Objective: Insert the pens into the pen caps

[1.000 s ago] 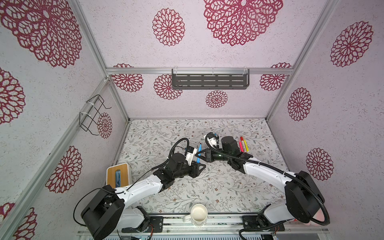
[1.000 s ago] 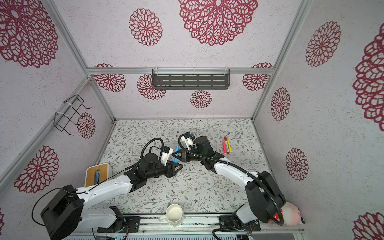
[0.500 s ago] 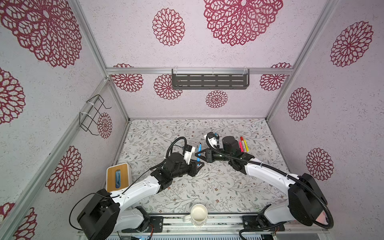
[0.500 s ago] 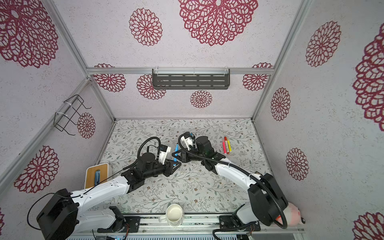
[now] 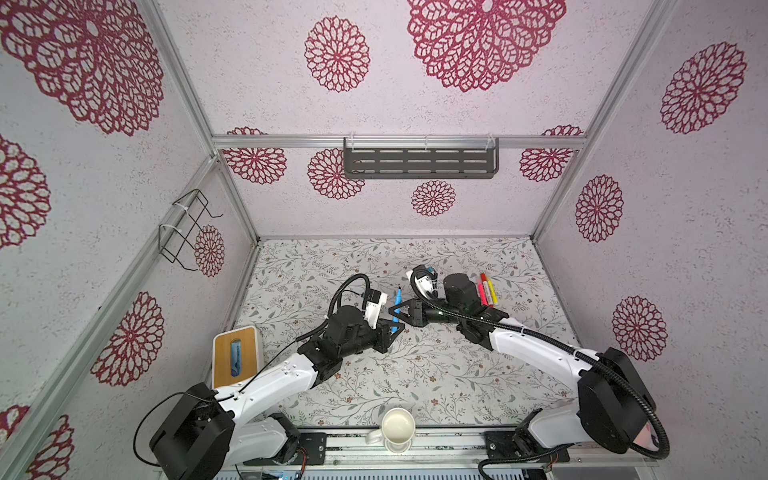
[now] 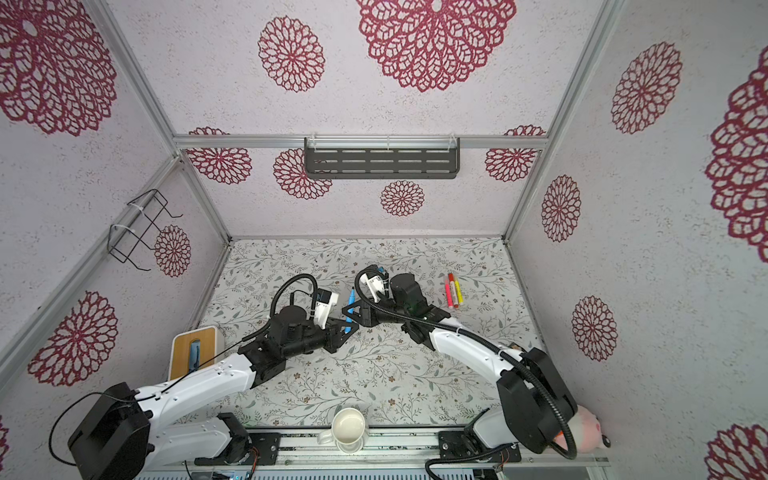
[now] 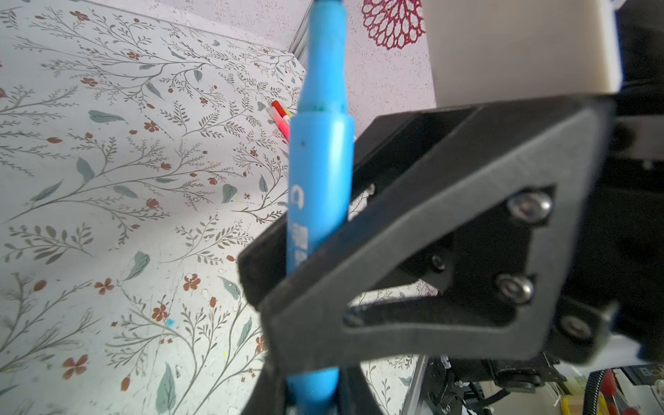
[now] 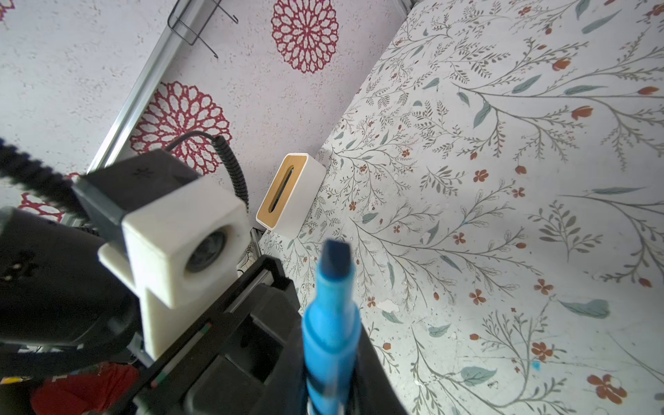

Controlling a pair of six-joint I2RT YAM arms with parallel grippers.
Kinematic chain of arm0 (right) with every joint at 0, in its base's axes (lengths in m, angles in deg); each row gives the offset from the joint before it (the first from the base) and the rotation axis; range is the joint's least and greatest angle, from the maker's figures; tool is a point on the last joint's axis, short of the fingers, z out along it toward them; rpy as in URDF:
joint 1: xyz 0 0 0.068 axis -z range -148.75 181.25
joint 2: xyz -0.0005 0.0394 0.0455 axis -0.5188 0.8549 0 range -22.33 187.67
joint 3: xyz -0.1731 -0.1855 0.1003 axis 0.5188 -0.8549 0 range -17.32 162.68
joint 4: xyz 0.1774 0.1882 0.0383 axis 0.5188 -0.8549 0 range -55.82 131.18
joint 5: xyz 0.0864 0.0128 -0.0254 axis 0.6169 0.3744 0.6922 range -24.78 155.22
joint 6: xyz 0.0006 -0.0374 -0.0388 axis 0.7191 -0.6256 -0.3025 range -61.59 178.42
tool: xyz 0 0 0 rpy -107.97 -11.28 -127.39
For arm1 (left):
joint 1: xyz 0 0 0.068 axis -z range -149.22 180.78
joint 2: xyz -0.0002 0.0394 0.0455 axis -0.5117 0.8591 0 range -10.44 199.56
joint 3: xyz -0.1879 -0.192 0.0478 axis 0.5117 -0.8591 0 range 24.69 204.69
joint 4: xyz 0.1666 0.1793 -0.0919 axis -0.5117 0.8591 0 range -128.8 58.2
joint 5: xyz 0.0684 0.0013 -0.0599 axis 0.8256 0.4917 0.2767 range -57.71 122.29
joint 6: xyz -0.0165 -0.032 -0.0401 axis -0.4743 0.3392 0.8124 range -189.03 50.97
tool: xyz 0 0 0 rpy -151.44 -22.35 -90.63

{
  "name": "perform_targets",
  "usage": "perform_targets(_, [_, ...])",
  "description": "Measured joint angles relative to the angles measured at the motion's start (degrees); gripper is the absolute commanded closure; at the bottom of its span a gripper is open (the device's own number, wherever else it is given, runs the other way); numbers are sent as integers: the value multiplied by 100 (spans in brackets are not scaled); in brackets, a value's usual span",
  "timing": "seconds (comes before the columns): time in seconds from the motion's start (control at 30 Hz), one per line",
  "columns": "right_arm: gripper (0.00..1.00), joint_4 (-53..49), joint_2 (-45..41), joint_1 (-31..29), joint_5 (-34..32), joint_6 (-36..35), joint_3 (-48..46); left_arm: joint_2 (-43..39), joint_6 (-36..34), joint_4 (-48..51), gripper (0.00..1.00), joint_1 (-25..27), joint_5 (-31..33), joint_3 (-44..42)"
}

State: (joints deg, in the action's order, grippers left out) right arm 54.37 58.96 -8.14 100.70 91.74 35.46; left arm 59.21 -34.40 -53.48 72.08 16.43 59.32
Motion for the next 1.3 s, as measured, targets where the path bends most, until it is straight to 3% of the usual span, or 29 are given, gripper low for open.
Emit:
perform_targets(0.27, [57,-61,-79,-4,-133,-31,0,-55,15,-210,100,-11,-11,-15])
perform_targets(0.73, [62,-63,-177,-2,-236,-31,269,-31,87,-356,100,-11,-162,-63])
perform_targets(0.83, [69,-72,-177,2,-271,-39,343,-13,103,-393,100,-11,-168,-66])
perform_targets(1.03, [99,-151,-177,28,-365,-70,365,-15,101,-470,100,-11,-168,-72])
perform_targets(1.1, [100,-162,-177,28,-374,-74,365,-15,103,-470,94,-11,-166,-76])
perform_targets(1.2, [100,-160,-177,28,-372,-76,361,-15,79,-463,62,-11,-173,-76])
perform_targets(1.3, [100,-149,-177,28,-372,-76,341,-15,94,-411,53,-15,-216,-74])
